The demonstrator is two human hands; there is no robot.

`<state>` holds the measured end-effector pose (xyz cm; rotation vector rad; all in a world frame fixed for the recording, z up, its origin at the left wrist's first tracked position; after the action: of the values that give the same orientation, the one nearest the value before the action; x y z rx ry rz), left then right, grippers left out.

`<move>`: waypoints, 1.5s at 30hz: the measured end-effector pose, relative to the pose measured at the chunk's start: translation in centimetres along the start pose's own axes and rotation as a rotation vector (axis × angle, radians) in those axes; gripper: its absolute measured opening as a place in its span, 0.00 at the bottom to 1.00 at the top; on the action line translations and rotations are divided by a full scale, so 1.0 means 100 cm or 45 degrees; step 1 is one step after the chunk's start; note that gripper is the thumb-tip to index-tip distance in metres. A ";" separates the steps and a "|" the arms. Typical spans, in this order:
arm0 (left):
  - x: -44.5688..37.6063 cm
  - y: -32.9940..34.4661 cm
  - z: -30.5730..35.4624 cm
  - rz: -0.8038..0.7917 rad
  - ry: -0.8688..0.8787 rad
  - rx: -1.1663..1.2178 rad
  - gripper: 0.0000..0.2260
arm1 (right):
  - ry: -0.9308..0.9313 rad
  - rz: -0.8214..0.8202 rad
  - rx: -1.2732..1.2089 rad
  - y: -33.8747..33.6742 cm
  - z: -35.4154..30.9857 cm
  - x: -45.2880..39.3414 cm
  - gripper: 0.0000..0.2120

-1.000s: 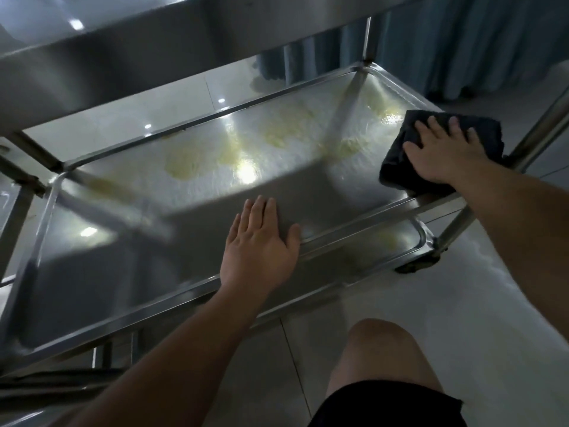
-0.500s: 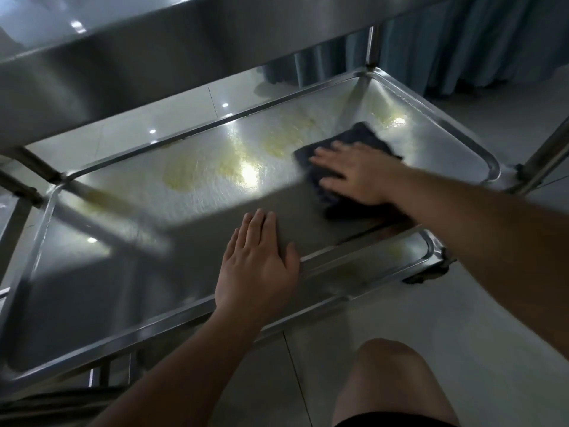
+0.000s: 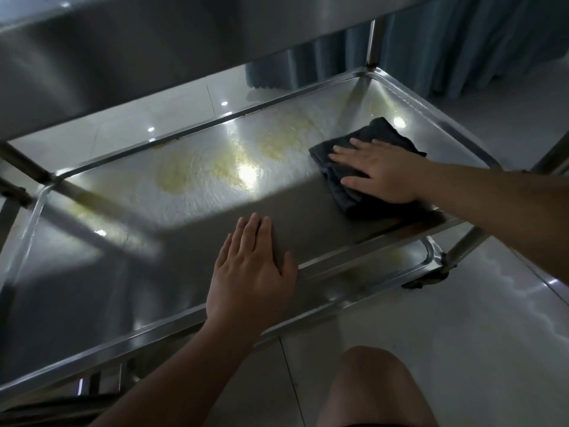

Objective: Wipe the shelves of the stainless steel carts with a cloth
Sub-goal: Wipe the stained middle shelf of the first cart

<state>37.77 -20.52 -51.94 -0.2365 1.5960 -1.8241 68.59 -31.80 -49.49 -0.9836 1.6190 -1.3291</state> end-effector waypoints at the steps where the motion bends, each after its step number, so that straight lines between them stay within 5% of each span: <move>1: 0.000 0.000 0.000 0.002 -0.001 0.000 0.37 | -0.053 -0.033 0.016 -0.002 0.008 -0.003 0.40; 3: -0.001 0.000 0.000 0.012 0.002 0.002 0.37 | 0.050 0.019 0.095 -0.008 0.035 -0.014 0.38; 8: 0.000 0.000 0.001 0.021 0.006 0.001 0.37 | 0.789 0.155 0.196 -0.013 0.093 -0.016 0.37; 17: -0.001 0.001 0.001 0.029 -0.027 0.022 0.36 | 1.081 0.073 0.186 -0.018 0.048 0.056 0.39; 23: -0.001 -0.001 0.004 -0.012 -0.032 0.011 0.36 | 1.055 0.001 0.147 -0.018 -0.009 0.097 0.45; 29: -0.004 -0.006 0.002 -0.092 -0.060 0.077 0.37 | 0.494 -0.067 0.045 -0.005 -0.116 0.088 0.48; 32: -0.005 -0.007 0.000 -0.109 -0.069 0.119 0.38 | 0.350 -0.077 -0.055 0.003 -0.126 0.087 0.42; 40: -0.010 -0.023 -0.002 -0.104 -0.222 0.425 0.26 | 0.788 -0.046 0.094 -0.015 -0.026 0.102 0.35; 45: -0.011 -0.038 -0.017 -0.024 -0.369 0.634 0.24 | 0.746 -0.021 0.088 0.000 -0.105 0.081 0.38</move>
<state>36.28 -18.48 -48.47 -0.2700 0.9129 -2.0286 55.85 -35.43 -49.04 -0.5903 1.9694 -1.7826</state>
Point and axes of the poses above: each hand's wrist, its own x-axis away from the middle knuckle, its own y-axis out of the palm, z = x × y, the point moved 1 cm from there along -x, towards the middle knuckle, and after that the axes turned 13 degrees about z, right-handed, at the moved point
